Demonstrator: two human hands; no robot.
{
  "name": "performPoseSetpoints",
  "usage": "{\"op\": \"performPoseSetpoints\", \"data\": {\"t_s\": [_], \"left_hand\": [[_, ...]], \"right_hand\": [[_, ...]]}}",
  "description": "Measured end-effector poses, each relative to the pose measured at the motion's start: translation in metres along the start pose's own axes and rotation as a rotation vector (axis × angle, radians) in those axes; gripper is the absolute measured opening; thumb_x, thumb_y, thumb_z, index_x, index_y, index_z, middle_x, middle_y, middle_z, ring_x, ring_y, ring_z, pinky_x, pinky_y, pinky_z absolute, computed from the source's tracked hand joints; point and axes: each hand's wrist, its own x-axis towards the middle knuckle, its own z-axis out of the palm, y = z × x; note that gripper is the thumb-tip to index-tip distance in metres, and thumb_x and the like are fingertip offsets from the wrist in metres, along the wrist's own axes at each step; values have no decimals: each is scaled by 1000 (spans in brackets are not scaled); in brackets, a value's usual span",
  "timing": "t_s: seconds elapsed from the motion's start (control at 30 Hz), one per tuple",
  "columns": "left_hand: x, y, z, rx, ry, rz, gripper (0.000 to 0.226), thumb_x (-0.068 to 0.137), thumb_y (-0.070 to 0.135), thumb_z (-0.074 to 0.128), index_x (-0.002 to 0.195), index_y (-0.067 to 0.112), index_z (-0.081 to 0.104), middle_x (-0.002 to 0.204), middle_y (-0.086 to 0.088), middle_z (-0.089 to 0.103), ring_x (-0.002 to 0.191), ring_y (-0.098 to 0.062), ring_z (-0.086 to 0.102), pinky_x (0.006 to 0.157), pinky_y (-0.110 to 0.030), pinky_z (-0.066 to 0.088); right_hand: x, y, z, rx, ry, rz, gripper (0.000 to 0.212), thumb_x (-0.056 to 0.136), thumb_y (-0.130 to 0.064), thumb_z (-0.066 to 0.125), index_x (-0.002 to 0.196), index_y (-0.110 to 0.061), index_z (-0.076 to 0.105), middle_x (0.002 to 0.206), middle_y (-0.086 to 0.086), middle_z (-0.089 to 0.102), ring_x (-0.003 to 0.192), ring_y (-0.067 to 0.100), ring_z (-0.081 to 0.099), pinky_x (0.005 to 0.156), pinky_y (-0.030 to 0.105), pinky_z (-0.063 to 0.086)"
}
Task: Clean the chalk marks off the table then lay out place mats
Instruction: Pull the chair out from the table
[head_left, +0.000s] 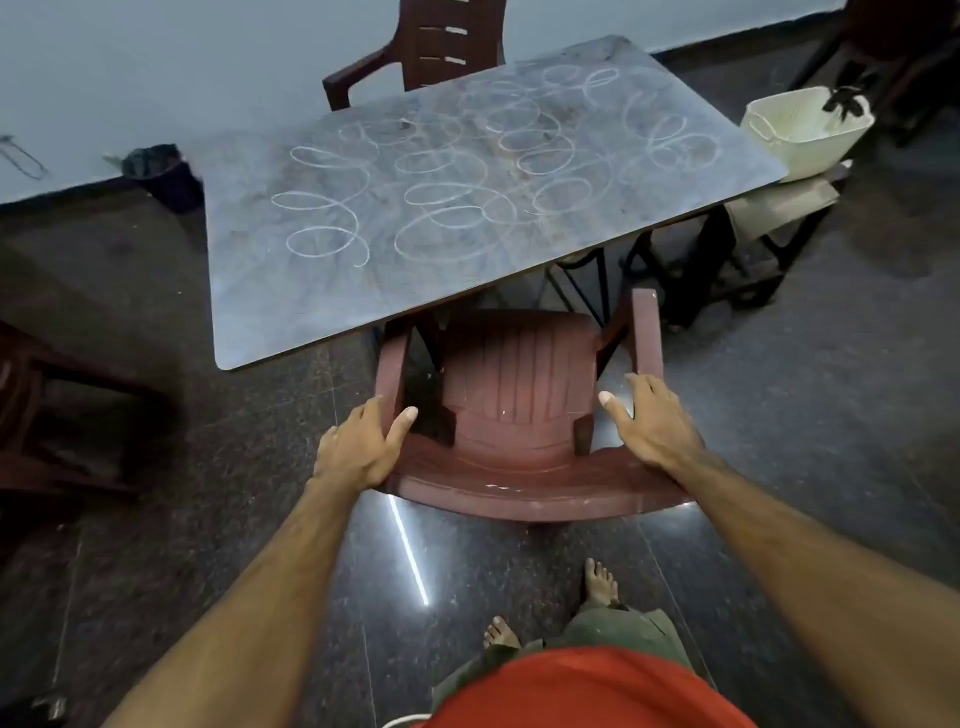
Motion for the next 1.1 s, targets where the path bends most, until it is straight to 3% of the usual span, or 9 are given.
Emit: {"op": "performPoseSetpoints", "data": {"t_s": [0.23, 0.37, 0.43, 0.5, 0.57, 0.67, 0.87, 1.03, 1.1], "left_hand": [[9, -11, 2, -78, -96, -77, 64, 96, 63, 38, 134, 13, 52, 133, -12, 58, 122, -32, 54, 102, -46, 41], [14, -12, 2, -106, -109, -107, 43, 95, 56, 49, 100, 16, 65, 102, -7, 65, 104, -30, 60, 95, -41, 46], [18, -14, 4, -216, -122, -150, 38, 94, 51, 55, 78, 17, 60, 88, -6, 63, 93, -28, 61, 90, -38, 47], [25, -20, 7, -414, -121, -241, 35, 94, 40, 62, 76, 10, 63, 94, -10, 68, 97, -30, 64, 93, -37, 48], [31, -26, 8, -661, -148, -370, 30, 93, 28, 65, 98, -2, 68, 108, -15, 69, 104, -31, 65, 98, -39, 50], [32, -30, 7, -915, -282, -523, 30, 93, 15, 64, 118, -3, 63, 106, -16, 70, 89, -27, 67, 89, -41, 54], [35, -37, 4, -1128, -434, -664, 12, 92, 10, 63, 100, 2, 68, 79, -14, 75, 62, -22, 73, 49, -36, 59], [31, -39, 6, -1228, -494, -670, 11, 90, 5, 61, 97, -2, 65, 75, -16, 73, 58, -25, 72, 57, -40, 60], [30, -38, 6, -1230, -491, -669, 9, 89, 3, 60, 95, -2, 64, 72, -16, 73, 55, -24, 71, 54, -38, 59]], "right_hand": [[-10, 10, 3, -91, -226, 239, 46, 95, -54, 49, 114, -13, 59, 113, 13, 65, 102, 33, 62, 92, 47, 51], [-11, 14, 3, -20, -233, 340, 38, 95, -49, 55, 83, -14, 60, 92, 10, 65, 86, 28, 63, 83, 40, 53], [-9, 19, 4, 86, -224, 422, 41, 94, -47, 58, 100, -7, 66, 104, 14, 67, 94, 30, 63, 83, 37, 50], [-7, 25, 4, 244, -231, 526, 50, 93, -44, 63, 118, -2, 64, 116, 16, 65, 102, 31, 63, 86, 34, 49], [-7, 31, 4, 426, -299, 633, 51, 92, -43, 65, 123, -2, 63, 118, 14, 66, 104, 30, 64, 95, 38, 51], [-5, 38, 4, 641, -413, 768, 46, 92, -40, 66, 121, -5, 64, 114, 12, 70, 108, 28, 67, 101, 42, 51], [-1, 45, 6, 819, -483, 858, 43, 90, -30, 71, 121, -2, 65, 110, 14, 73, 88, 25, 71, 83, 37, 59], [-3, 48, 8, 938, -519, 856, 42, 88, -18, 71, 125, 2, 62, 118, 18, 70, 98, 30, 69, 93, 41, 56], [-3, 49, 8, 949, -540, 853, 44, 88, -14, 71, 126, 3, 60, 121, 18, 69, 98, 30, 68, 89, 40, 57]]}}
